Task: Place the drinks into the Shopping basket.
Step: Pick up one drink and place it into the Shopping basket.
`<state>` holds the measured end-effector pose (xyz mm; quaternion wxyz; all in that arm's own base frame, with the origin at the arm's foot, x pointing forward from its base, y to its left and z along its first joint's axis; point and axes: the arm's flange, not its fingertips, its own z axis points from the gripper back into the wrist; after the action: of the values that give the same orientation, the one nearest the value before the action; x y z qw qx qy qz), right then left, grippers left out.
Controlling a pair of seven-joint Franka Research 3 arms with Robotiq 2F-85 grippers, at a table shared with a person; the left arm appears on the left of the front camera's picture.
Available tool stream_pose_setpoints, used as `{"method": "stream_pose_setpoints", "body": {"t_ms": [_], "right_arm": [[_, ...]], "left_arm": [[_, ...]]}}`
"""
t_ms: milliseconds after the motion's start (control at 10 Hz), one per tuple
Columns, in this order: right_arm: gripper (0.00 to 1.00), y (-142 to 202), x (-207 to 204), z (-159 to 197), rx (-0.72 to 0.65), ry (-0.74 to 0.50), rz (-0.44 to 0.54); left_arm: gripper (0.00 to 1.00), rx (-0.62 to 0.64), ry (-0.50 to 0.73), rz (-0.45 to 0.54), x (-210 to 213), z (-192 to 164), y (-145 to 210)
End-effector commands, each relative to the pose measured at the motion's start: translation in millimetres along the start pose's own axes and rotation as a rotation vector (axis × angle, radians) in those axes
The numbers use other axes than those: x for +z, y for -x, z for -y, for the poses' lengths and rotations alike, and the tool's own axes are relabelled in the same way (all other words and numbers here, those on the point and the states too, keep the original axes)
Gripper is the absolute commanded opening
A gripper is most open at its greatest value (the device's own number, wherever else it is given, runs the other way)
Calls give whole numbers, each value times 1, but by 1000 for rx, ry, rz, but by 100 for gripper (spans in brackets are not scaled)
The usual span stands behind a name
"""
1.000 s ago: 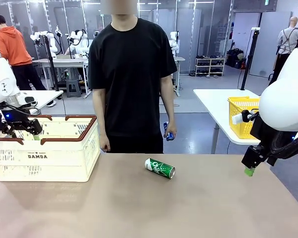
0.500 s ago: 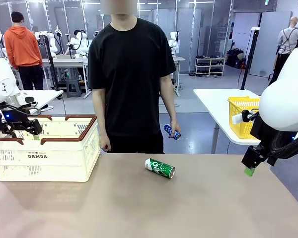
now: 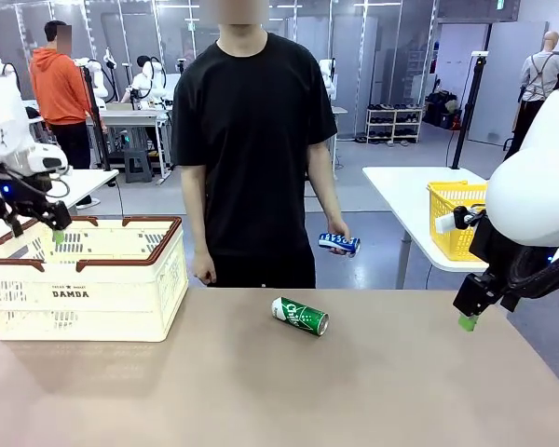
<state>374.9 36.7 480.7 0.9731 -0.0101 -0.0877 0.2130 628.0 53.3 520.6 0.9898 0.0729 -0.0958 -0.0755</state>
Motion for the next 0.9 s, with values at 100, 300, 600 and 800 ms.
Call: {"method": "stream_pose_setpoints", "body": {"t_ms": [100,300,600,800], "right_arm": [[100,0,1,1,12,1,-3],[100,0,1,1,12,1,-3],[100,0,1,1,12,1,-3],[100,0,1,1,12,1,-3]], "left_arm": [[100,-119,-14,-7,48,30,32],[100,-239,71,43,70,53,85],[100,-430,142,30,73,84,166],[100,-579,142,27,57,100,219]]}}
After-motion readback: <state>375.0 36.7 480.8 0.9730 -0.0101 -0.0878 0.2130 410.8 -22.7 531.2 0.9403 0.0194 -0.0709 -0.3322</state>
